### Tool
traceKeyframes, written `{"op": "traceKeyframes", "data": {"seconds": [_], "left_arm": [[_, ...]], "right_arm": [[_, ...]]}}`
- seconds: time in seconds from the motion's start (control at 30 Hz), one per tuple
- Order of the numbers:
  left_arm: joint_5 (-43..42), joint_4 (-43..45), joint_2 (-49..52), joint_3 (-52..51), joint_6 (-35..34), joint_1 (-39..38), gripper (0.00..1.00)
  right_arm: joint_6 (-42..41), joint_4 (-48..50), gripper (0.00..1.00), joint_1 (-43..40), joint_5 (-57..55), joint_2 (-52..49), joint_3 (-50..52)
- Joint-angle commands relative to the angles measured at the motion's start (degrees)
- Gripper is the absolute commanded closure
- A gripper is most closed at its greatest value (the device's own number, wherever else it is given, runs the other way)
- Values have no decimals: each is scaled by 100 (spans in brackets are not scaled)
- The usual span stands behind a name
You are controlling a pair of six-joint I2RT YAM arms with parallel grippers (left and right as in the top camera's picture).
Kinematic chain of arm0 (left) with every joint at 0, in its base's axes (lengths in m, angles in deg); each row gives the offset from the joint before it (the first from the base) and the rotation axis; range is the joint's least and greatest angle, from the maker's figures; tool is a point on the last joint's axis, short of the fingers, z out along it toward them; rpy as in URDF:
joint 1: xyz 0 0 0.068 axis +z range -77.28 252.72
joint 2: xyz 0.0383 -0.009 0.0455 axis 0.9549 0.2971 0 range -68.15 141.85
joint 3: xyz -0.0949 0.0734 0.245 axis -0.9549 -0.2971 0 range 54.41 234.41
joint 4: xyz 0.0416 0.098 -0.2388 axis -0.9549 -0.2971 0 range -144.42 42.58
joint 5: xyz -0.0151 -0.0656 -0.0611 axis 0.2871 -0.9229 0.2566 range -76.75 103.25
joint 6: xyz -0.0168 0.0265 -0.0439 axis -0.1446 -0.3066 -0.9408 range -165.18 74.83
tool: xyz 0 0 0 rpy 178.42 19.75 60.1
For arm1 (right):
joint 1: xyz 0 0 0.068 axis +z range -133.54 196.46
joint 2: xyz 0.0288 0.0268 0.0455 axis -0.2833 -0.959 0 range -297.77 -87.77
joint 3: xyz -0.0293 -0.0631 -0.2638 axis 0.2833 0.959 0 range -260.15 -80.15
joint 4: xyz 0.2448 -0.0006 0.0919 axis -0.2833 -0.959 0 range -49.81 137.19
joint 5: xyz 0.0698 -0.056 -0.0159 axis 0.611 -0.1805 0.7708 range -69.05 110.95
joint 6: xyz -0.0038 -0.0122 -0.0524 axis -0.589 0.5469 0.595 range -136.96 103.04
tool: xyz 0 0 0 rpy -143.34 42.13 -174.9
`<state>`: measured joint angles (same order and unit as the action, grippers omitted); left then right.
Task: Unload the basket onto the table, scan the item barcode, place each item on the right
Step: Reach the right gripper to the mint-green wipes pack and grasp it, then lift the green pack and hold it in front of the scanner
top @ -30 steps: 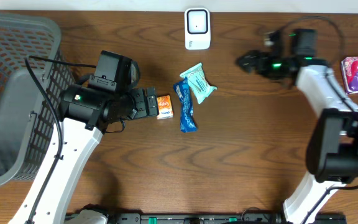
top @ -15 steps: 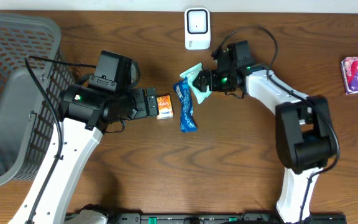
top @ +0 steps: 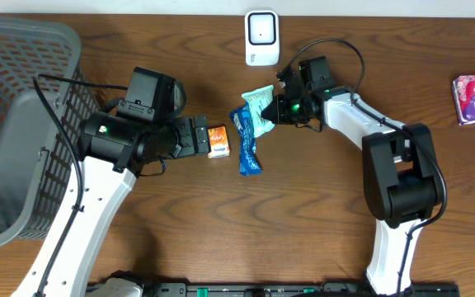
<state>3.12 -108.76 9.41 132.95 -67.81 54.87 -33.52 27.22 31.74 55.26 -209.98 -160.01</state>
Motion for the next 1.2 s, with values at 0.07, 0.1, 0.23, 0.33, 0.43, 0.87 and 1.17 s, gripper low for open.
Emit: {"op": "traceKeyframes", "data": {"seconds": [0.07, 0.1, 0.23, 0.33, 0.43, 0.87, 1.17], "left_arm": [[74, -13, -9, 33, 11, 20, 2], [74, -13, -9, 33, 11, 20, 2], [74, -13, -9, 33, 11, 20, 2], [74, -13, -9, 33, 11, 20, 2], [74, -13, -9, 33, 11, 20, 2], [74, -13, -9, 33, 11, 20, 2], [74, -13, -9, 33, 11, 20, 2]], "right_arm": [[-1342, 46, 99, -407, 2378, -90, -168], [-2227, 199, 99, -514, 3158, -90, -168], [-4325, 457, 99, -713, 4188, -90, -168], [-5372, 452, 99, -737, 4441, -90, -168], [-6485, 457, 99, -726, 4809, -90, -168], [-7635, 1038, 99, -728, 5429, -90, -168], [-8474, 1364, 99, -907, 5515, -90, -168]]}}
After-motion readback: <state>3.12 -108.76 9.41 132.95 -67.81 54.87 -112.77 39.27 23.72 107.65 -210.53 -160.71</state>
